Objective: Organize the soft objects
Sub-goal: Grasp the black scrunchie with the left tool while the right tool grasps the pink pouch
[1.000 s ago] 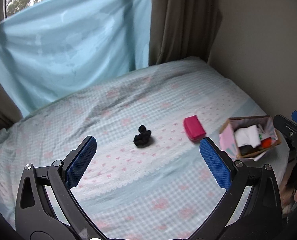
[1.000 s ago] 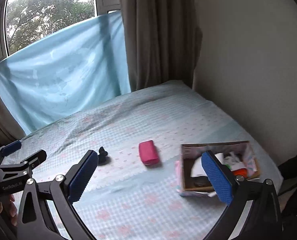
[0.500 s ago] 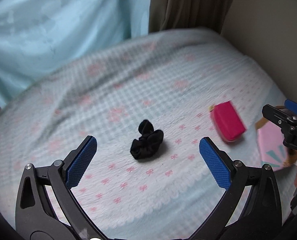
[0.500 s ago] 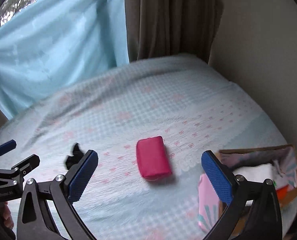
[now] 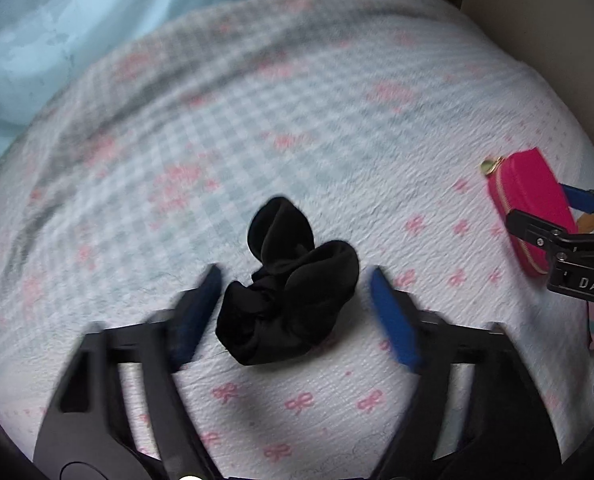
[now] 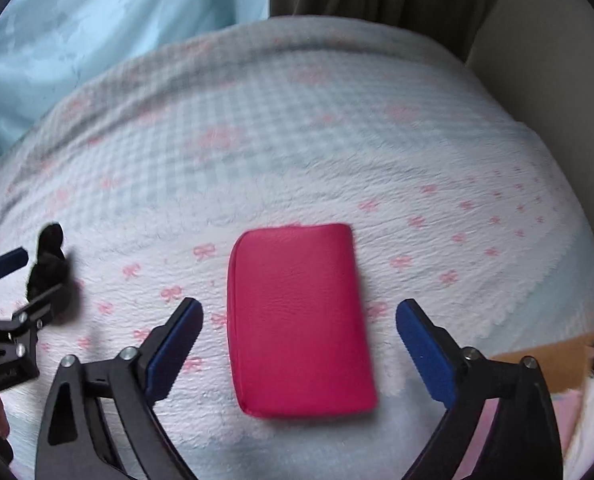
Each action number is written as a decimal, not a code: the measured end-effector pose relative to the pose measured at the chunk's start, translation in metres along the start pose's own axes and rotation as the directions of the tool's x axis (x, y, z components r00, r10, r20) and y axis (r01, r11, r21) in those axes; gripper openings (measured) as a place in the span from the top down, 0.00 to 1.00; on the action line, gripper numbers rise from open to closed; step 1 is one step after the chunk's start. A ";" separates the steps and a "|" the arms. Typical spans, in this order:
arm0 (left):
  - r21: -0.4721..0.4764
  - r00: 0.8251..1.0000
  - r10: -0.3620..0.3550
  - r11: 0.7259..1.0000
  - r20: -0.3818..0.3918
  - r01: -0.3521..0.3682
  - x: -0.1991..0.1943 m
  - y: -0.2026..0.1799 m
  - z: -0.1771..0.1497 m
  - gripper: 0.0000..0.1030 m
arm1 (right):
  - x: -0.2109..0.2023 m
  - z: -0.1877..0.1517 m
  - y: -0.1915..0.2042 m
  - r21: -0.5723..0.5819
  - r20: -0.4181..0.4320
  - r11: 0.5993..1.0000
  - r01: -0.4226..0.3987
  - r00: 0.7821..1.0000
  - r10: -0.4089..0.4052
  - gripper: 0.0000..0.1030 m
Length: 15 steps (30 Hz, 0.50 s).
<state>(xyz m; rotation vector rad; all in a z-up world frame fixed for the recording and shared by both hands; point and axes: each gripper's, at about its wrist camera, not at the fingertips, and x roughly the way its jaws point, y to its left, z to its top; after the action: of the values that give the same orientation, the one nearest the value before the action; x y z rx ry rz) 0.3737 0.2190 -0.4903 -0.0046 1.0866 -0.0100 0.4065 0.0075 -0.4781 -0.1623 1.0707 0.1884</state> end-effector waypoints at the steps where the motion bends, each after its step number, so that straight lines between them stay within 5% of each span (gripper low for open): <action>1: -0.003 1.000 0.004 1.000 -0.015 -0.004 0.004 0.001 0.000 0.57 | 0.004 0.000 0.001 -0.007 -0.013 1.000 -0.007 1.000 0.007 0.28; 6: -0.027 1.000 -0.001 1.000 -0.016 0.001 0.005 0.005 0.000 0.80 | 0.010 0.000 -0.002 -0.003 -0.026 1.000 -0.005 1.000 0.005 0.40; 15: -0.016 1.000 -0.005 1.000 0.011 0.005 -0.026 -0.005 0.004 0.87 | -0.016 -0.002 -0.005 0.015 0.007 0.999 -0.037 0.999 0.037 0.60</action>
<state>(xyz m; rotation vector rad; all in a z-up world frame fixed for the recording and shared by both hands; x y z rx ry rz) 0.3651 0.2138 -0.4651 -0.0217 1.0761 -0.0061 0.3983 0.0008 -0.4652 -0.1288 1.0691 0.2137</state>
